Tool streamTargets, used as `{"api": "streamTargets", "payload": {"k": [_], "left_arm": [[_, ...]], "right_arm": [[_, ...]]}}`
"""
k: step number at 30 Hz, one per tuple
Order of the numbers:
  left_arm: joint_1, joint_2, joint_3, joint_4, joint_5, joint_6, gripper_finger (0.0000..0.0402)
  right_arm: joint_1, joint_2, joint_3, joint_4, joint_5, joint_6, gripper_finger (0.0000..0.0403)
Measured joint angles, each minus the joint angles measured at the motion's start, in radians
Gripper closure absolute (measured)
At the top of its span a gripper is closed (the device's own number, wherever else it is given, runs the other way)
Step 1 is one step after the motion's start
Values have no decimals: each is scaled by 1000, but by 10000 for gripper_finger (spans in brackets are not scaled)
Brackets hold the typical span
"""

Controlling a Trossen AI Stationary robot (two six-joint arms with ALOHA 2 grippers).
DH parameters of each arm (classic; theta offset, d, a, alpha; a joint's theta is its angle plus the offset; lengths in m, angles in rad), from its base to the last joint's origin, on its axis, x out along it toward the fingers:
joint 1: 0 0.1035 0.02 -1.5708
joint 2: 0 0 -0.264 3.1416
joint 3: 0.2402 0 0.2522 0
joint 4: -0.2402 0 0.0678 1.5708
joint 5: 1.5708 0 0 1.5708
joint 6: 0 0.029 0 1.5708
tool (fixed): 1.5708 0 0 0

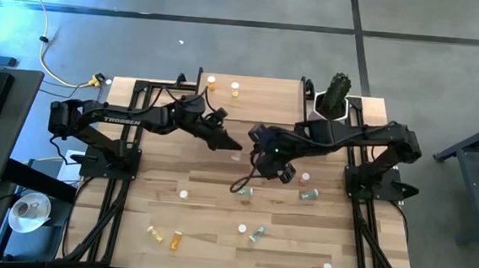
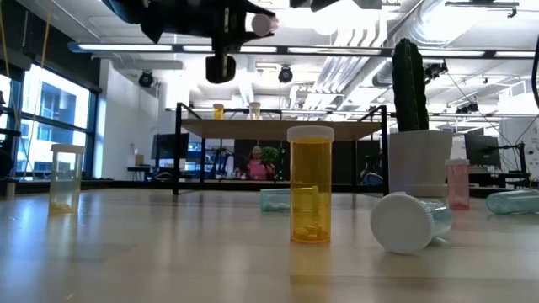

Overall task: Pick and place medicine bottles onto shelf by color
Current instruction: Put the top left pink pill bottle on the shelf

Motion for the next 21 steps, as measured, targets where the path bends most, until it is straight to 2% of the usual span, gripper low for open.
{"api": "streamTargets", "payload": {"k": [12,21], "left_arm": [[2,0,0,138,8,-72,310],[2,0,1,172,42,-97,310]], "right_arm": [[82,0,0,62,214,-320,242],[89,0,0,150,237,-504,242]]}}
